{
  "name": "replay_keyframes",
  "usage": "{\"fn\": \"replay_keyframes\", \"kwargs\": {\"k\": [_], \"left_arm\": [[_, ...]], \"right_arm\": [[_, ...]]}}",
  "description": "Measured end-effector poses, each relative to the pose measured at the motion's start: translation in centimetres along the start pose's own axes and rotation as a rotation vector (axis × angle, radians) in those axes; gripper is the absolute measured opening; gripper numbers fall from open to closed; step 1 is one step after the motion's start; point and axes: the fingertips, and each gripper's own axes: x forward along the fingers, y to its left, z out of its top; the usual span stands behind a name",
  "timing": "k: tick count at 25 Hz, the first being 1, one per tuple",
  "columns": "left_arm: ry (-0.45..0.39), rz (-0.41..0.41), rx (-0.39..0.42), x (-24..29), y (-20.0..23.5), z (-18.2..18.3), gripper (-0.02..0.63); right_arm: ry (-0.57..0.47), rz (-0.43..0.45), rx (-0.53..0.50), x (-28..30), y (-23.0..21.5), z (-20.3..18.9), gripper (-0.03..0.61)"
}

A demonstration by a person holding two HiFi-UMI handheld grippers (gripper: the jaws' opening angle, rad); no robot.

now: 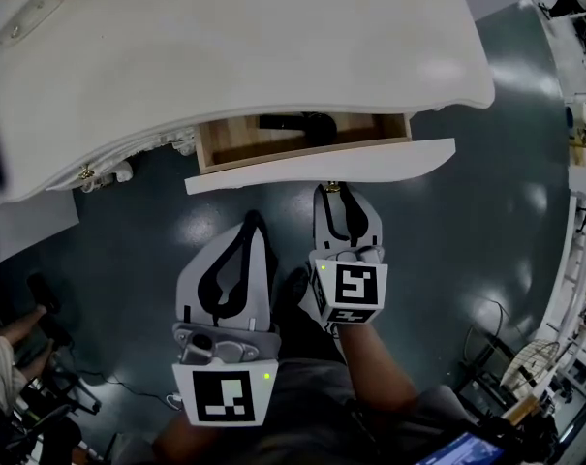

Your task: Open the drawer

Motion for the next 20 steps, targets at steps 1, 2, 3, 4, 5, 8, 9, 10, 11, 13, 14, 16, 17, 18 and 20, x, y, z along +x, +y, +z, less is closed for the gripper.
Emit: {"fn": "replay_keyframes", "kwargs": {"k": [1, 2, 3, 4, 5, 8, 9, 10, 11, 13, 14, 16, 17, 18, 20], "left_arm": [[-0.001, 0.001, -0.001, -0.1, -0.2, 0.0, 0.015], [-0.002, 0.003, -0.003, -0.2, -0.4, 0.0, 0.015], [-0.005, 0.004, -0.005, -0.4, -0.7, 0.0, 0.015], [-0.008, 0.004, -0.005, -0.7, -1.0, 0.1, 0.015], [-0.01, 0.002, -0.003, -1.0, -1.4, 0.1, 0.015], [-0.015, -0.001, 0.009, -1.8, -2.2, 0.0, 0.015], [-0.016, 0.0, 0.009, -2.2, -2.4, -0.1, 0.015], [-0.019, 0.002, 0.008, -2.5, -2.5, -0.1, 0.015], [-0.022, 0.003, 0.008, -2.8, -2.7, 0.0, 0.015], [-0.026, 0.003, 0.013, -3.3, -3.1, 0.1, 0.015], [-0.028, 0.005, 0.016, -3.5, -3.2, 0.2, 0.015], [-0.034, 0.011, 0.021, -3.9, -3.3, 0.4, 0.015], [-0.037, 0.015, 0.022, -4.1, -3.4, 0.5, 0.015], [-0.038, 0.019, 0.023, -4.3, -3.4, 0.5, 0.015], [-0.037, 0.025, 0.026, -4.6, -3.5, 0.4, 0.015]], "right_arm": [[0.001, 0.002, 0.002, -0.1, 0.1, -0.2, 0.123], [0.002, 0.003, 0.003, -0.3, 0.1, -0.3, 0.123], [0.004, 0.004, 0.004, -0.6, 0.1, -0.6, 0.123], [0.006, 0.005, 0.003, -1.0, 0.1, -0.8, 0.123], [0.007, 0.006, 0.002, -1.3, 0.1, -1.1, 0.123], [0.005, 0.008, -0.002, -2.1, 0.2, -1.8, 0.123], [0.006, 0.009, -0.003, -2.3, 0.3, -2.0, 0.123], [0.007, 0.011, -0.004, -2.6, 0.4, -2.2, 0.123], [0.008, 0.012, -0.004, -2.9, 0.5, -2.3, 0.123], [0.011, 0.014, -0.005, -3.4, 0.6, -2.6, 0.123], [0.012, 0.015, -0.006, -3.7, 0.6, -2.8, 0.123], [0.011, 0.017, -0.006, -4.2, 0.6, -3.0, 0.123], [0.011, 0.018, -0.006, -4.4, 0.7, -3.1, 0.123], [0.011, 0.019, -0.006, -4.6, 0.7, -3.2, 0.123], [0.01, 0.021, -0.006, -4.9, 0.7, -3.4, 0.123]]}}
